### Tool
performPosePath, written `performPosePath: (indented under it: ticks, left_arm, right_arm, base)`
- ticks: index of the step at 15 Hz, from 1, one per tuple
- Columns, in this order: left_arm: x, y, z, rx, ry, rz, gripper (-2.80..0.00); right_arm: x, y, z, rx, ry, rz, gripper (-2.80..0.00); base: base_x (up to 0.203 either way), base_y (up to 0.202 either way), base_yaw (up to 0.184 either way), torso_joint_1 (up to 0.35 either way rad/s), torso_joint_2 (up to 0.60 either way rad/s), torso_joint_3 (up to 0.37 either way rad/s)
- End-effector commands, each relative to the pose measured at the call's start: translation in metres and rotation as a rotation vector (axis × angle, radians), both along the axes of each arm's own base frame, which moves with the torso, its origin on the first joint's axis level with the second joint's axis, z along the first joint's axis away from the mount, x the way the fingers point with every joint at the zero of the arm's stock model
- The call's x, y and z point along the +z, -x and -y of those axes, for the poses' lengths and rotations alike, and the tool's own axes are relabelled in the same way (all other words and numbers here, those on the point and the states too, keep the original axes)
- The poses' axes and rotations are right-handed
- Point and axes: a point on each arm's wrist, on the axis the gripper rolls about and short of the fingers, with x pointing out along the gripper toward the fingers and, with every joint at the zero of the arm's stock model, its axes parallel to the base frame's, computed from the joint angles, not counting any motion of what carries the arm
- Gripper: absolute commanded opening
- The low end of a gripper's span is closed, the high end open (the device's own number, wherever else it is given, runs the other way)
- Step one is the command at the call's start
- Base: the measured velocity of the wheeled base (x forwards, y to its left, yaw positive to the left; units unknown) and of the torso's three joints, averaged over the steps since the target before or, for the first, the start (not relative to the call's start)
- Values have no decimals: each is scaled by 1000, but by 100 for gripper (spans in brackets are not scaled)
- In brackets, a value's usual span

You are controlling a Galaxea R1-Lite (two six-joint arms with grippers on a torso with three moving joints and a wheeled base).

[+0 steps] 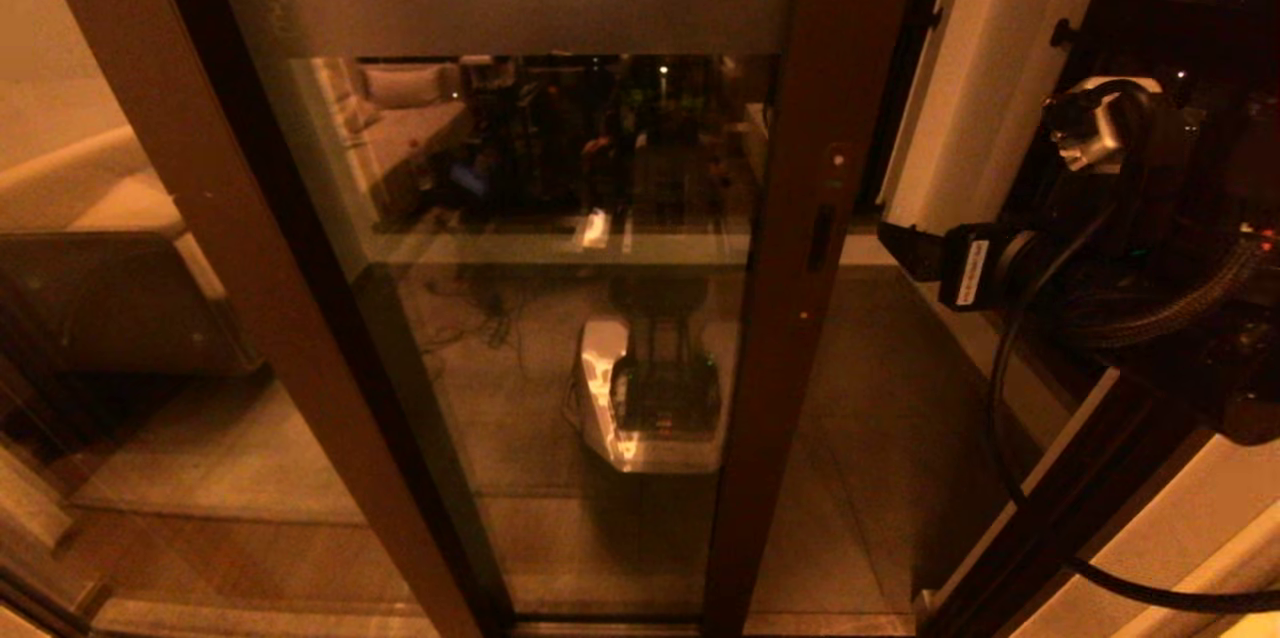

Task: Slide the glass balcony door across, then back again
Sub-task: Close the slid door

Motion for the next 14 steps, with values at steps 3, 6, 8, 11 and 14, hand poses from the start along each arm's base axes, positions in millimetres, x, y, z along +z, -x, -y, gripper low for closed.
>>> performPosePath:
  ticks: [3,6,8,11,14]
  left_arm:
    - [0,0,0,0,0,0,-280]
    - [0,0,0,-1,0,0,-280]
    - [0,0,0,0,1,0,-280]
    - [0,0,0,0,1,0,-280]
    - [0,0,0,0,0,0,-280]
  right_arm:
    - [31,19,2,-101,16,-136,0]
    - [27,2,-2,-398,39,-133,0]
    - [31,-11,-10,-501,14,-8,0]
    - [10,-23,-45,-437,60,-11,0]
    - [8,-13,-72,-340,48,6,0]
  base:
    - [0,0,0,0,0,0]
    - [0,0,0,0,0,0]
    - [0,0,0,0,0,0]
    - [0,0,0,0,0,0]
    - [0,0,0,0,0,0]
